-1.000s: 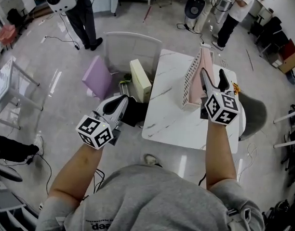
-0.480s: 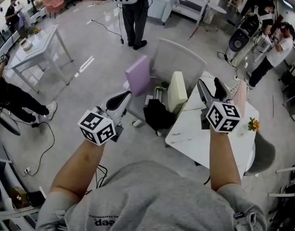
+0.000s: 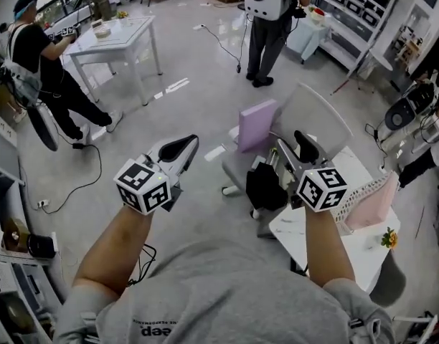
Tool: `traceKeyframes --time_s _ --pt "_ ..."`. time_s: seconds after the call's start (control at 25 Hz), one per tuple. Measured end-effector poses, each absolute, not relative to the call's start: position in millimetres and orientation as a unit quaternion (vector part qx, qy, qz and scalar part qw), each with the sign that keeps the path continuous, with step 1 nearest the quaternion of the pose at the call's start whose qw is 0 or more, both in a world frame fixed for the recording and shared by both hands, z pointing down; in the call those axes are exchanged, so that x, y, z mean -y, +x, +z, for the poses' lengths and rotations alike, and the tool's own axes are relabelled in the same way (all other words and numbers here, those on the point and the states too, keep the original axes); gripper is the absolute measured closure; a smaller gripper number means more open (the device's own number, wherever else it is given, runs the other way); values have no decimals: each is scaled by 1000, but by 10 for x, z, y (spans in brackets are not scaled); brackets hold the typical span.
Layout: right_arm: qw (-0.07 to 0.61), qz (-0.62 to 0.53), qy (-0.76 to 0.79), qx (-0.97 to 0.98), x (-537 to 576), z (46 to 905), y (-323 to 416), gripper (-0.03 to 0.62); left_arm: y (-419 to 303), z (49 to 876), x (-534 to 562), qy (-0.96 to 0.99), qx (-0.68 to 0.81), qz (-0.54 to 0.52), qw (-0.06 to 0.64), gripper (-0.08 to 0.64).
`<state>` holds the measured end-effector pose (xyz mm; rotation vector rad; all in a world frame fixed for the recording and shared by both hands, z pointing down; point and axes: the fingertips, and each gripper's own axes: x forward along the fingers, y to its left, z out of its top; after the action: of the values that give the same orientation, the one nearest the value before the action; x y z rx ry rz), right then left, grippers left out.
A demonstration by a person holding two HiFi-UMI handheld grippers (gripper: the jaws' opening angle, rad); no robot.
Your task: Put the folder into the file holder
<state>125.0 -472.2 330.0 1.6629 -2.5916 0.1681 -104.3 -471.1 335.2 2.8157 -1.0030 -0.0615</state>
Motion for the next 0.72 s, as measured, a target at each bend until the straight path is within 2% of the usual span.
traceKeyframes --time_s 0.32,0.4,0.52,0.72 --pt "35 55 429 901 4662 3358 302 527 -1676 3297 4563 922 378 -35 80 500" --pt "39 54 415 907 4629 3383 194 554 -1774 3302 4515 918 386 -35 79 500" --pt "41 56 406 911 4605 3420 128 588 -1861 3297 4463 916 393 -37 76 500" --pt "37 52 403 913 4586 3418 121 589 -1880 3308 4428 915 394 -44 77 500"
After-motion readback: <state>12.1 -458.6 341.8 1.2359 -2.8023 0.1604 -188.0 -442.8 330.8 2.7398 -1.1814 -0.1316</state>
